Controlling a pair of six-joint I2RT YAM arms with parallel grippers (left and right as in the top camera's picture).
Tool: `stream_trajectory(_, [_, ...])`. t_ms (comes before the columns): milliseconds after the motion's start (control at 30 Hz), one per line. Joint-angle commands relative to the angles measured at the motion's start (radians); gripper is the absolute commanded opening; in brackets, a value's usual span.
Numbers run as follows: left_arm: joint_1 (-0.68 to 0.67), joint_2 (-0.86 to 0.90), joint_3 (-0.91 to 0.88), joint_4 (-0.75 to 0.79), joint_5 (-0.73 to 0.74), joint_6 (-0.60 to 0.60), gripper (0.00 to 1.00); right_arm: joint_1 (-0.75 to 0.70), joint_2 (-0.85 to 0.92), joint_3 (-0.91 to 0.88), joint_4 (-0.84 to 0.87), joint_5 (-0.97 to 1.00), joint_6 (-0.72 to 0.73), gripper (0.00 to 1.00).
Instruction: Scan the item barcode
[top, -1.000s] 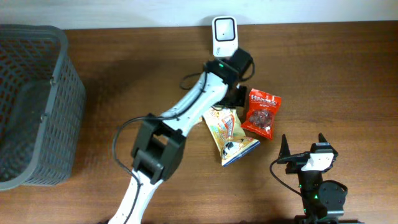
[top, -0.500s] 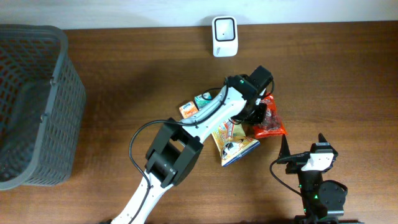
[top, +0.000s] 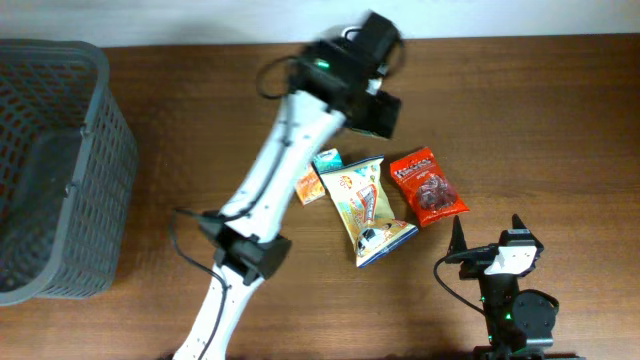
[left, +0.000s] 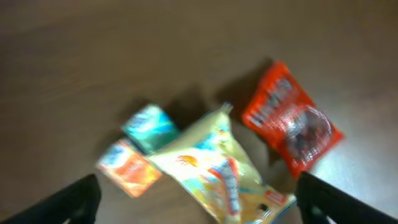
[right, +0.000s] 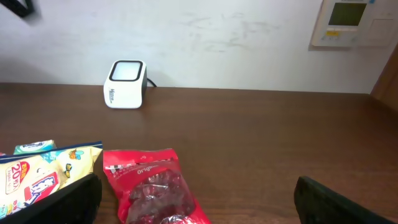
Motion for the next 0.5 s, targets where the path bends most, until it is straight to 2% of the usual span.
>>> stream_trajectory(0, [0.125, -0.055, 0.106, -0.022, -0.038, -0.034, 0.99, 0.005, -0.006, -0.009, -0.001, -0.002, 0.002, 0.98])
stream_trajectory(233, [0.297, -0.191, 0.098, -0.022, 0.039, 0.009, 0.99, 0.005, -0.006, -0.009, 0.005, -0.014, 0.014, 0.99])
stream_trajectory(267, [0.311, -0.232, 0.082, -0.022, 0.042, 0.009, 0.99, 0.005, -0.006, -0.009, 0.005, -0.063, 0.054, 0.98])
stream_trajectory(367, [0.329, -0.38, -0.043, -0.022, 0.048, 0.021, 0.99, 0.005, -0.006, -0.009, 0.028, -0.291, 0.305, 0.98])
stream_trajectory(467, [0.329, -0.549, -0.29, -0.022, 0.038, 0.06, 0.99, 0.006, -0.006, -0.009, 0.069, -0.426, 0.512, 0.98])
